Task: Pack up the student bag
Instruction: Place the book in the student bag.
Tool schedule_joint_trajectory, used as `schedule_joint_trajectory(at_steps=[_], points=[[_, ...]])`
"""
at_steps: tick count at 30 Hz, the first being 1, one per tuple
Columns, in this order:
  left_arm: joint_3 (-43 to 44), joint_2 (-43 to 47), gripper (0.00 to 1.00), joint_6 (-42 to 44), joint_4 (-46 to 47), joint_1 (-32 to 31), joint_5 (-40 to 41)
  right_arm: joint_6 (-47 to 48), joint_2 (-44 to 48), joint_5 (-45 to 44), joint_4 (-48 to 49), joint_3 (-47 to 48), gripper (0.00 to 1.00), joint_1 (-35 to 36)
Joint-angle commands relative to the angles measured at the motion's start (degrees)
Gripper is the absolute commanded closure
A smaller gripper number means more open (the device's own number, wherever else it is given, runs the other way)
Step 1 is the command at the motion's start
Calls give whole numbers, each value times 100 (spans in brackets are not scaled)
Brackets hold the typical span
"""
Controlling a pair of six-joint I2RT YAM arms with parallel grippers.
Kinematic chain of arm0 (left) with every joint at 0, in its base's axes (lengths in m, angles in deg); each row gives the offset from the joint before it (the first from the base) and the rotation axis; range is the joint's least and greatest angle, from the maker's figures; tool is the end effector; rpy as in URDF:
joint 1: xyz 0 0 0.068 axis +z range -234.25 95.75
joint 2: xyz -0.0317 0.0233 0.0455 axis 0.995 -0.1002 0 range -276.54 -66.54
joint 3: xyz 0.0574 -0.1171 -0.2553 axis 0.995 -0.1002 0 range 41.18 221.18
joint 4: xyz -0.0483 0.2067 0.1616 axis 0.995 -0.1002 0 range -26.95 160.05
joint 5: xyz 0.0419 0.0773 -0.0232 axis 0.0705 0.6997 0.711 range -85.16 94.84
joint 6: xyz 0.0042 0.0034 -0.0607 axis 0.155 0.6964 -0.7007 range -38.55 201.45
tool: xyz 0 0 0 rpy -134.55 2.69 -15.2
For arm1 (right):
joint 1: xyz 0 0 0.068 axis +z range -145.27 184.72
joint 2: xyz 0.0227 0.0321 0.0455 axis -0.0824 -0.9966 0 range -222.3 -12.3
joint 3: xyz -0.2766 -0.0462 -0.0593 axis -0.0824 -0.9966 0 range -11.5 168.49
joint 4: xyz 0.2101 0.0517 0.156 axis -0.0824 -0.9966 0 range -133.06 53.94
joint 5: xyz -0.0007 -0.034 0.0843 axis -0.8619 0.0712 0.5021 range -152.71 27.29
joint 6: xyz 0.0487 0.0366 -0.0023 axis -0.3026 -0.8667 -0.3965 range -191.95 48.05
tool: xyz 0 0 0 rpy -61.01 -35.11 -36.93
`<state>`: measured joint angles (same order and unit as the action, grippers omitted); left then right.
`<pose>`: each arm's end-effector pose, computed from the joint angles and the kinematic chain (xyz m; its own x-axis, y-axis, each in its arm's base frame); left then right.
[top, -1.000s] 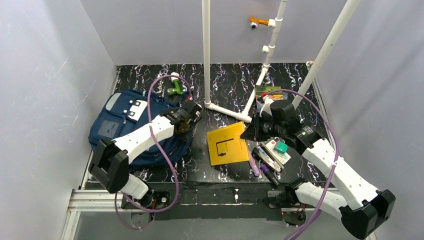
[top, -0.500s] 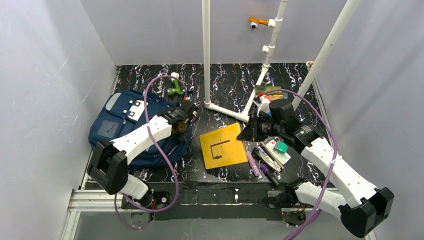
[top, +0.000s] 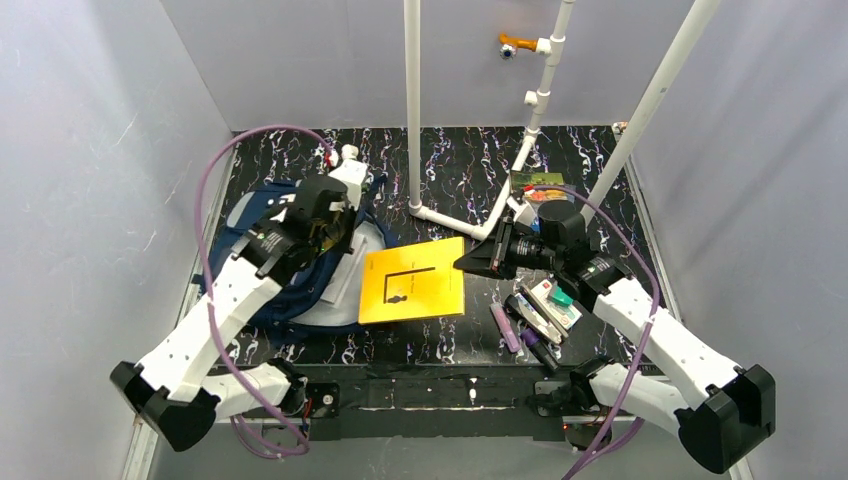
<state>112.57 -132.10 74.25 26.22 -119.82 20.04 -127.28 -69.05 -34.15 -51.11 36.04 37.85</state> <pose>0.2030 -0.1307 0.3795 -0.5461 0.2419 -0.8020 0.3274 0.9429 0.0614 0.1793 0.1429 0.3184 -0.8907 0.2813 -0.3570 -0.1977 0.4675 0.8616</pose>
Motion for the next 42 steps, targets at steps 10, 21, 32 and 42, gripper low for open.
schedule_joint_trajectory(at_steps=[10, 21, 32, 42], points=[[928, 510, 100, 180, 487, -33, -1329, -2292, -1180, -88, 3144, -96, 99, 173], [930, 584, 100, -370, 623, -35, -2639, -1431, -3540, -4135, 5694, 449, 99, 2355], [-358, 863, 100, -367, 865, -33, -1815, 2088, -2822, -4086, 271, 914, 2, 2347], [-1283, 858, 100, -816, 902, -25, -2234, 3909, -2569, -5775, -1347, 1642, 2, 466]])
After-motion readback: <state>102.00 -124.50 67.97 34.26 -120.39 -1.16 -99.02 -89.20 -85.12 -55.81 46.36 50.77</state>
